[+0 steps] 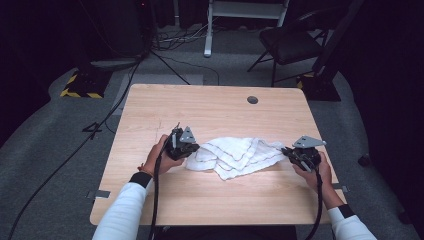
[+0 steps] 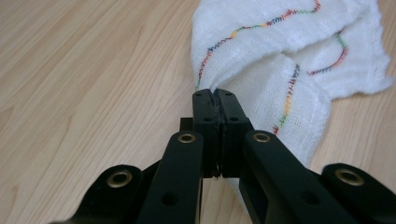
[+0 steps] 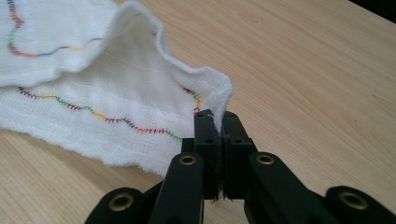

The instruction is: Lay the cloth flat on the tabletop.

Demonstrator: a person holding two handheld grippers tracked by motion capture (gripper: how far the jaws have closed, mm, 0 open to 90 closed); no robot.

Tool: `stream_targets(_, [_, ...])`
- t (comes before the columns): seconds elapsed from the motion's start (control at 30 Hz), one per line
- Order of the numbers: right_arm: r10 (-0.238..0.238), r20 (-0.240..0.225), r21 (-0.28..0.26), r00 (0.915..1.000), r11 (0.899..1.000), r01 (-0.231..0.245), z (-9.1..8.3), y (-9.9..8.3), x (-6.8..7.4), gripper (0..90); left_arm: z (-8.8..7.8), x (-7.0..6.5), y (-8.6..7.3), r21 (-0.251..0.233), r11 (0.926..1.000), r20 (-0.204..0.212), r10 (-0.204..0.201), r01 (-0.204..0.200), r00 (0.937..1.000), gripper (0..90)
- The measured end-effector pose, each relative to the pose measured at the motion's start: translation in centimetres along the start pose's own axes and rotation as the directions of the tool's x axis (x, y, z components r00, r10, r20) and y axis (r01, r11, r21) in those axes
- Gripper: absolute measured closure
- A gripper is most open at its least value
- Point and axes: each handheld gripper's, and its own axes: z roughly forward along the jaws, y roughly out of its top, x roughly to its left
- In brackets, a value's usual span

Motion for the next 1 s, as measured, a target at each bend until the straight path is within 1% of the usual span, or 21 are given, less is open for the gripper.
stream_targets(0.03, [-0.001,0.000,-0.002,1.0000,1.000,0.001,0.0,0.2,0.0,88.0,-0.1,0.1,-0.3,0.000,1.0000,-0.003,-0.004,0.004,1.0000,88.2])
stream_targets(0.1, [0.004,-0.003,-0.005,1.0000,1.000,-0.004,0.2,0.4,0.0,88.0,-0.3,0.4,-1.0,0.019,0.9996,-0.014,-0.022,0.023,0.9997,88.2])
stream_targets(0.23, [-0.001,-0.009,-0.008,1.0000,1.000,0.001,0.9,0.9,0.0,88.0,-0.3,1.0,-2.1,0.015,0.9971,-0.037,-0.074,0.075,0.9966,86.9])
stream_targets(0.3, [-0.016,-0.001,-0.004,0.9999,1.000,0.016,1.3,1.1,0.0,88.0,-0.2,0.9,-2.0,-0.001,0.9977,-0.031,-0.068,0.068,0.9972,82.2])
stream_targets(0.33, [-0.020,0.003,0.000,0.9998,1.000,0.020,1.5,1.2,0.1,88.0,-0.2,0.7,-1.9,-0.009,0.9972,-0.043,-0.074,0.074,0.9963,76.4])
stream_targets(0.37, [-0.022,0.002,0.003,0.9997,1.000,0.022,1.7,1.3,0.1,87.9,-0.1,0.5,-1.6,-0.012,0.9977,-0.045,-0.068,0.067,0.9967,72.1])
stream_targets(0.4, [-0.021,0.000,0.005,0.9998,1.000,0.021,1.8,1.3,0.1,87.6,-0.1,0.3,-1.4,-0.022,0.9980,-0.036,-0.059,0.059,0.9976,69.7])
stream_targets(0.43, [-0.017,-0.002,0.006,0.9999,1.000,0.017,1.8,1.3,0.1,87.1,-0.1,0.0,-1.1,-0.038,0.9979,-0.031,-0.054,0.053,0.9980,64.9])
stream_targets(0.5, [0.002,-0.010,-0.002,0.9999,1.000,-0.002,1.8,1.1,-0.1,83.8,0.0,-0.6,-0.3,-0.074,0.9961,-0.013,-0.051,0.050,0.9986,49.6])
stream_targets(0.53, [0.011,-0.012,-0.006,0.9999,1.000,-0.011,1.8,1.1,-0.2,83.7,0.1,-0.9,0.2,-0.095,0.9941,0.008,-0.051,0.052,0.9987,43.2])
stream_targets(0.57, [0.016,-0.015,-0.007,0.9998,1.000,-0.016,1.8,1.0,-0.4,83.6,0.4,-1.4,0.9,-0.117,0.9920,0.038,-0.044,0.048,0.9983,38.1])
stream_targets(0.6, [0.018,-0.012,-0.007,0.9998,1.000,-0.018,1.9,1.0,-0.4,83.5,0.7,-2.1,1.7,-0.128,0.9912,0.056,-0.026,0.033,0.9981,32.3])
stream_targets(0.63, [0.017,-0.008,-0.003,0.9998,1.000,-0.017,1.9,1.0,-0.5,83.5,1.2,-3.2,2.7,-0.131,0.9914,0.078,0.018,-0.007,0.9968,28.1])
stream_targets(0.67, [0.015,-0.002,0.004,0.9999,1.000,-0.015,1.9,1.0,-0.5,83.3,1.5,-4.0,3.3,-0.132,0.9907,0.082,0.046,-0.035,0.9956,27.0])
stream_targets(0.7, [0.013,0.003,0.005,0.9999,1.000,-0.013,1.9,1.0,-0.4,82.9,2.0,-5.1,3.9,-0.127,0.9892,0.082,0.084,-0.073,0.9932,27.6])
stream_targets(0.73, [0.009,0.007,0.006,0.9999,1.000,-0.009,1.9,1.0,-0.4,82.6,2.5,-6.2,4.5,-0.123,0.9873,0.094,0.112,-0.100,0.9892,28.5])
stream_targets(0.8, [0.005,0.010,0.005,0.9999,1.000,-0.005,2.0,1.0,-0.4,82.1,3.7,-7.9,5.2,-0.118,0.9809,0.122,0.169,-0.155,0.9780,29.1])
stream_targets(0.87, [0.002,0.012,0.008,0.9999,1.000,-0.002,2.1,1.0,-0.3,82.0,4.9,-8.9,5.7,-0.088,0.9794,0.154,0.194,-0.182,0.9690,29.9])
stream_targets(0.9, [-0.005,0.010,0.010,0.9999,1.000,0.005,2.1,0.9,-0.2,81.9,5.5,-9.1,5.8,-0.073,0.9787,0.156,0.201,-0.192,0.9670,30.1])
stream_targets(0.97, [-0.012,0.008,0.015,0.9999,1.000,0.012,2.2,0.9,-0.1,81.5,6.3,-9.1,5.8,-0.059,0.9839,0.183,0.177,-0.169,0.9672,31.1])
stream_targets(1.0, [-0.014,0.010,0.015,0.9999,1.000,0.014,2.1,0.9,0.0,81.3,6.6,-9.0,5.8,-0.058,0.9850,0.195,0.171,-0.163,0.9659,31.5])
